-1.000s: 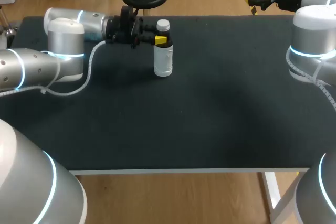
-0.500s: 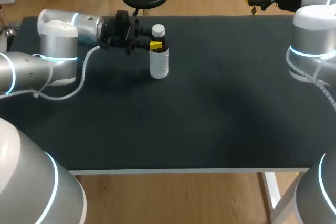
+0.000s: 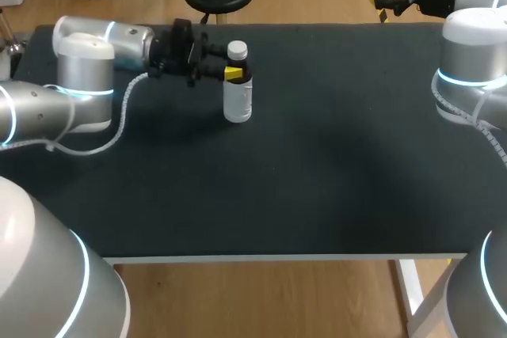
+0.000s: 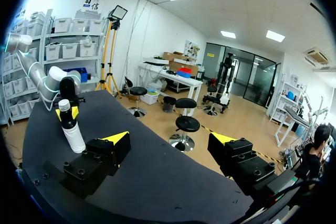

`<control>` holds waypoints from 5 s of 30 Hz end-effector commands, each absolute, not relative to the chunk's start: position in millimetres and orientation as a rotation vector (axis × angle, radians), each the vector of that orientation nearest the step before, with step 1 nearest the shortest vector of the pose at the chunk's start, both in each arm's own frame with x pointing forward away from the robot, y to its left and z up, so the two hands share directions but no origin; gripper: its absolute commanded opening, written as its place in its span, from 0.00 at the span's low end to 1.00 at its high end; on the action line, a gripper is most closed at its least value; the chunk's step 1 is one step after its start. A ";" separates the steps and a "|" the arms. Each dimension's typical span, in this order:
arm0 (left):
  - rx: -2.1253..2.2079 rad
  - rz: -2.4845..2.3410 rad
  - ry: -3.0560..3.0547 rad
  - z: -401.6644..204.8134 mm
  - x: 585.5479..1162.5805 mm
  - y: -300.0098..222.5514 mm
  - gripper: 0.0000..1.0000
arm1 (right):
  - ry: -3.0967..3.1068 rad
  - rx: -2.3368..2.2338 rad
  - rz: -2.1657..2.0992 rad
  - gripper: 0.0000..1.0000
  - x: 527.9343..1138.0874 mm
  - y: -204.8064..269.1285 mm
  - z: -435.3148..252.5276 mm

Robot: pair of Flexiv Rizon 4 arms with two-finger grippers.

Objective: Unscrew the bottle cap

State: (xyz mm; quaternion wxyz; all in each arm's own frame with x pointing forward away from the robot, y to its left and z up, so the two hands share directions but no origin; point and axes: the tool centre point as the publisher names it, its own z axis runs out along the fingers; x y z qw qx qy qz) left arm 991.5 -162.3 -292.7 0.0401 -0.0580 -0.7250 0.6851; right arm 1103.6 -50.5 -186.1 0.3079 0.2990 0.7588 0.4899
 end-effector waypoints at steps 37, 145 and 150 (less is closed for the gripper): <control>-0.106 2.131 -2.223 -283.5 991.6 -165.4 0.00 | 2.007 0.791 1.294 1.00 1103.8 -50.4 -185.9; -0.182 2.135 -2.221 -286.3 983.2 -168.9 0.00 | 2.586 -0.093 1.787 1.00 1067.2 21.9 -209.5; -0.182 2.135 -2.221 -286.3 983.2 -168.9 0.00 | 2.630 -0.184 1.800 1.00 1061.5 27.6 -211.2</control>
